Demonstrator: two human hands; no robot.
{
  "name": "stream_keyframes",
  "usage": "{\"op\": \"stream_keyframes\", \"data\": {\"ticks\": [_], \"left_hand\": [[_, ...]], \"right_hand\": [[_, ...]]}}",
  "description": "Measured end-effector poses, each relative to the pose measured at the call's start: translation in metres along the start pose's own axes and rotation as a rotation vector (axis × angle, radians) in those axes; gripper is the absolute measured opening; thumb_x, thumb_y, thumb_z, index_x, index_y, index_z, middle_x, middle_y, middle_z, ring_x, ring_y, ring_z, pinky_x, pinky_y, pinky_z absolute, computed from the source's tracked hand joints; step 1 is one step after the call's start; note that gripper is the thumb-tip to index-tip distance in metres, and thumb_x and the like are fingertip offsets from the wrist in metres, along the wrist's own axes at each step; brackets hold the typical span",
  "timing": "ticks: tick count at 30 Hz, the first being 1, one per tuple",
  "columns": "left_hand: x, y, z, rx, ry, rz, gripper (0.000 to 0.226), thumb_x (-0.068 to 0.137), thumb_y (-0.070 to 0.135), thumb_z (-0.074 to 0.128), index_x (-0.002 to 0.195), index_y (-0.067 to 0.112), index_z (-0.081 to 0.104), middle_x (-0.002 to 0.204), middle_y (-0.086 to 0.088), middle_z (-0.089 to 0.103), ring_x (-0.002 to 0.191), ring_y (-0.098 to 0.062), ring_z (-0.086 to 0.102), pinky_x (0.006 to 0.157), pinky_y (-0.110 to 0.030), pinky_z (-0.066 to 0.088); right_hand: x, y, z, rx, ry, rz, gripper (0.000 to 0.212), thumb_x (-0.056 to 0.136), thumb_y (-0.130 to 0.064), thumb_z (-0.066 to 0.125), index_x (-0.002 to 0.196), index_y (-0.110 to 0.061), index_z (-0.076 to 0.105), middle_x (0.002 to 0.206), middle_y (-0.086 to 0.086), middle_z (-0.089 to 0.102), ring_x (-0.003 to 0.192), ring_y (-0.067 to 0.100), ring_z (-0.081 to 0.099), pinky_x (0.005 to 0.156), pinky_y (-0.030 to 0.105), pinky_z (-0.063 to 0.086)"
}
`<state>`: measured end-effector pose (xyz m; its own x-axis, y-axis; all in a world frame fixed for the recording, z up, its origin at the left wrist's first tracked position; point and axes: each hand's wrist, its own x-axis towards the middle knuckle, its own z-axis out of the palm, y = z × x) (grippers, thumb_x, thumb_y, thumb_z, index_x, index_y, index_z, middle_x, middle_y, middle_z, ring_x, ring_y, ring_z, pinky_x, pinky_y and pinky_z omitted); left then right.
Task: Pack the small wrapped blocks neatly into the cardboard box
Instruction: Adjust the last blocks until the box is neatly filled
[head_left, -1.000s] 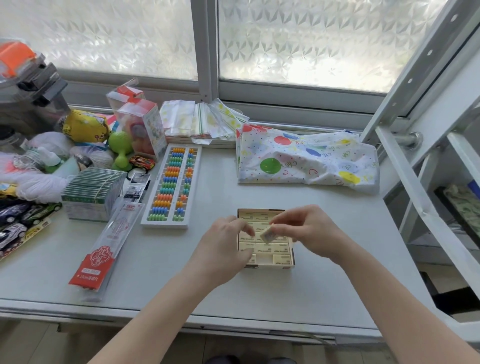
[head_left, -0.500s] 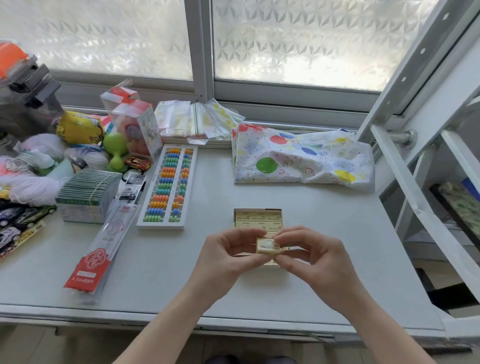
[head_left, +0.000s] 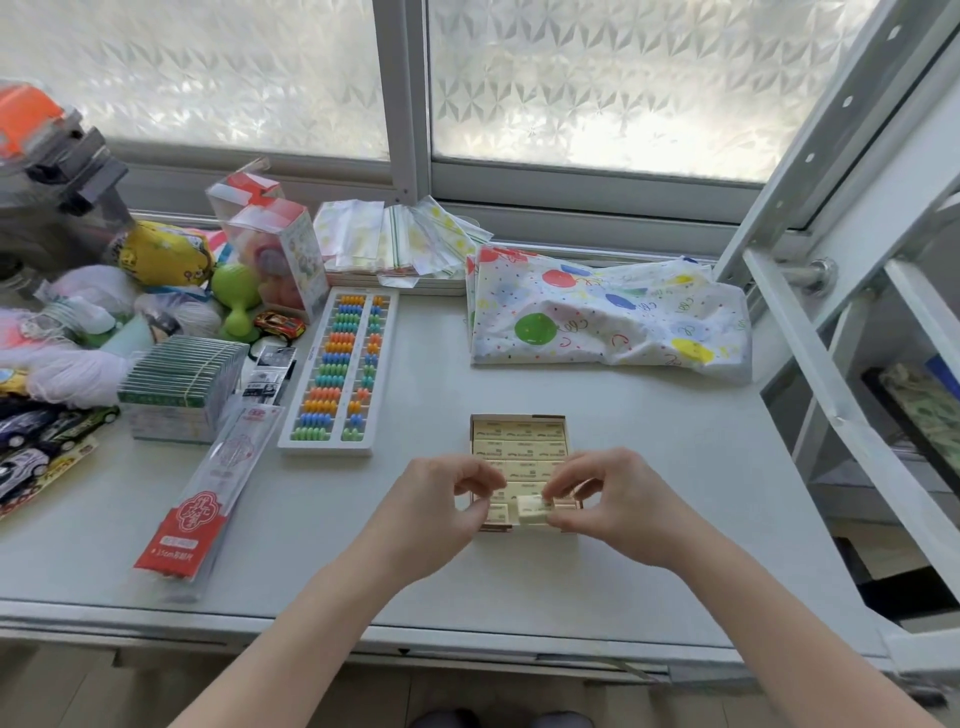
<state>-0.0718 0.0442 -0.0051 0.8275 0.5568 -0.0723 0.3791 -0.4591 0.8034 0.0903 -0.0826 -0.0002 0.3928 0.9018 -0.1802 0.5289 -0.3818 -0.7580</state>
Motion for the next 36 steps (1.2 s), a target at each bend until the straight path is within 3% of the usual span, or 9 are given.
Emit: {"op": "stream_keyframes", "data": {"ticks": [2, 5, 9, 14, 18, 21, 26, 30, 36], "left_hand": [[0.000, -0.003, 0.004, 0.056, -0.016, 0.022, 0.018, 0.082, 0.010, 0.064, 0.093, 0.021, 0.073, 0.091, 0.009, 0.071, 0.088, -0.001, 0.064, 0.089, -0.016, 0.050], [0.001, -0.003, 0.008, 0.086, -0.007, 0.025, 0.013, 0.083, 0.017, 0.065, 0.090, 0.022, 0.075, 0.088, 0.012, 0.068, 0.083, -0.002, 0.062, 0.084, -0.019, 0.051], [0.006, 0.004, 0.015, 0.154, -0.023, 0.015, 0.013, 0.082, 0.023, 0.065, 0.090, 0.023, 0.076, 0.087, 0.008, 0.066, 0.079, -0.006, 0.060, 0.078, -0.025, 0.051], [0.016, 0.007, 0.018, 0.208, -0.083, -0.062, 0.012, 0.076, 0.020, 0.068, 0.082, 0.025, 0.077, 0.083, 0.006, 0.068, 0.080, -0.013, 0.064, 0.077, -0.033, 0.054], [0.019, 0.009, 0.019, 0.224, -0.086, -0.076, 0.012, 0.077, 0.031, 0.070, 0.086, 0.024, 0.074, 0.077, 0.008, 0.066, 0.076, -0.012, 0.063, 0.074, -0.030, 0.055], [0.019, 0.009, 0.019, 0.206, -0.079, -0.068, 0.018, 0.075, 0.035, 0.072, 0.088, 0.022, 0.072, 0.076, 0.009, 0.063, 0.075, -0.011, 0.060, 0.072, -0.027, 0.053], [0.022, 0.005, 0.015, 0.150, -0.101, -0.077, 0.016, 0.075, 0.011, 0.067, 0.087, 0.021, 0.069, 0.082, 0.004, 0.068, 0.081, -0.012, 0.063, 0.077, -0.023, 0.053], [0.023, -0.006, 0.004, -0.112, -0.111, -0.126, 0.038, 0.078, -0.007, 0.054, 0.077, 0.030, 0.064, 0.082, 0.002, 0.070, 0.081, -0.011, 0.067, 0.078, -0.020, 0.054], [0.021, -0.009, 0.003, -0.192, -0.106, -0.122, 0.043, 0.080, -0.012, 0.051, 0.076, 0.028, 0.064, 0.078, 0.005, 0.068, 0.076, -0.006, 0.065, 0.080, -0.020, 0.054]], "right_hand": [[0.005, 0.000, 0.002, -0.037, -0.032, 0.035, 0.016, 0.069, -0.010, 0.078, 0.072, -0.024, 0.072, 0.083, 0.002, 0.070, 0.061, -0.004, 0.057, 0.060, 0.011, 0.044], [0.013, -0.001, 0.004, -0.055, -0.069, 0.055, 0.020, 0.068, -0.013, 0.079, 0.064, -0.030, 0.070, 0.077, 0.007, 0.068, 0.049, -0.001, 0.053, 0.052, 0.013, 0.042], [0.017, -0.002, 0.003, -0.025, -0.115, 0.084, 0.009, 0.067, -0.013, 0.081, 0.068, -0.021, 0.076, 0.081, 0.011, 0.070, 0.055, 0.007, 0.056, 0.059, 0.029, 0.051], [0.015, -0.001, 0.003, 0.050, -0.165, 0.085, 0.007, 0.076, -0.005, 0.074, 0.080, -0.009, 0.078, 0.083, 0.002, 0.066, 0.061, -0.001, 0.057, 0.055, 0.012, 0.046], [0.018, -0.002, 0.004, 0.042, -0.166, 0.084, 0.008, 0.075, -0.006, 0.074, 0.079, -0.011, 0.078, 0.083, 0.005, 0.067, 0.066, 0.009, 0.059, 0.060, 0.022, 0.052], [0.019, -0.003, 0.004, 0.101, -0.144, 0.151, 0.009, 0.071, -0.005, 0.075, 0.075, -0.014, 0.078, 0.068, 0.007, 0.067, 0.059, 0.010, 0.056, 0.058, 0.023, 0.048], [0.023, -0.004, 0.002, 0.125, -0.128, 0.215, 0.016, 0.071, -0.005, 0.074, 0.071, -0.020, 0.078, 0.063, 0.000, 0.067, 0.059, 0.006, 0.057, 0.063, 0.023, 0.050], [0.027, -0.002, -0.001, 0.157, -0.147, 0.209, 0.013, 0.069, 0.000, 0.075, 0.070, -0.013, 0.077, 0.064, -0.002, 0.070, 0.061, 0.005, 0.063, 0.066, 0.020, 0.052], [0.027, 0.002, 0.001, 0.127, -0.065, 0.219, 0.009, 0.063, -0.005, 0.081, 0.064, -0.008, 0.072, 0.067, 0.005, 0.069, 0.063, 0.011, 0.063, 0.068, 0.029, 0.053]]}}
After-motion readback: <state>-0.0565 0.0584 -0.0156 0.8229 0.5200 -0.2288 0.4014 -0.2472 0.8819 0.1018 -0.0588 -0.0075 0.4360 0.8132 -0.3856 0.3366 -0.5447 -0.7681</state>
